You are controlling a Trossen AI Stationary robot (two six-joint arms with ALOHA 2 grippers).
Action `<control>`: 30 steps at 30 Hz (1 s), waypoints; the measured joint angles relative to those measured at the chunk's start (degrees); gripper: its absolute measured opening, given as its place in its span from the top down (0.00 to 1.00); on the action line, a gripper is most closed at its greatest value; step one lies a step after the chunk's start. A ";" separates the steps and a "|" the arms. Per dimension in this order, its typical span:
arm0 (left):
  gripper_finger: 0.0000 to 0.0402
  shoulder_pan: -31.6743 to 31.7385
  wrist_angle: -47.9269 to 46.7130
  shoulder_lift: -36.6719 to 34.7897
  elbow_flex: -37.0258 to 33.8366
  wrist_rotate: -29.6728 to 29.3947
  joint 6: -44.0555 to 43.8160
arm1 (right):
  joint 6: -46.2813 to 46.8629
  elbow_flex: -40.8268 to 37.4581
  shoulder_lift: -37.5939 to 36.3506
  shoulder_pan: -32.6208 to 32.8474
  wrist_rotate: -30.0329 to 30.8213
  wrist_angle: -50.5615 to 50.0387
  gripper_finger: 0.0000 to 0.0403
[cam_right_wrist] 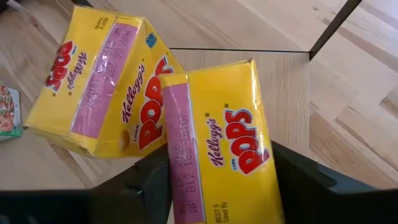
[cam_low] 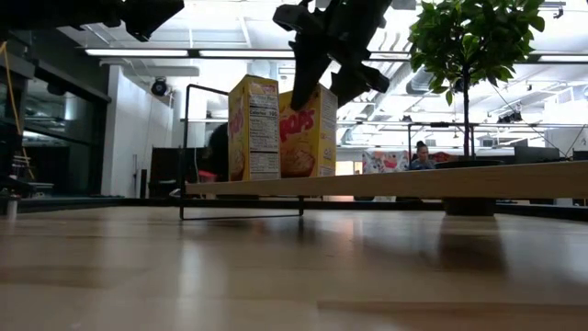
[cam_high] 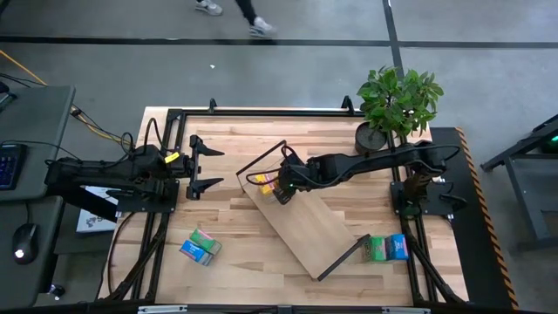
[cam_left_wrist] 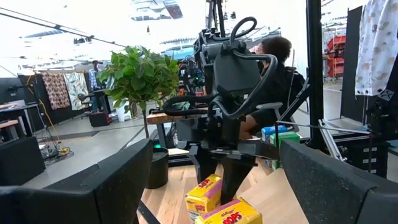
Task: Stack cereal on shelf
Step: Put the yellow cereal box aligned with the other yellow cereal box on the shelf
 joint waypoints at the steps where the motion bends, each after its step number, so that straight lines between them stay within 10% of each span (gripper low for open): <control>1: 0.14 0.00 0.00 0.00 0.00 0.00 0.01 | -0.02 0.00 0.00 0.00 -0.08 0.02 0.44; 22: 0.14 0.00 -0.09 0.02 0.00 0.00 -0.01 | -19.11 17.44 -0.25 1.84 1.32 -17.34 0.43; 30: 0.14 0.00 -0.11 0.04 0.00 0.00 -1.57 | -10.61 12.17 -0.37 8.14 0.21 -32.96 0.69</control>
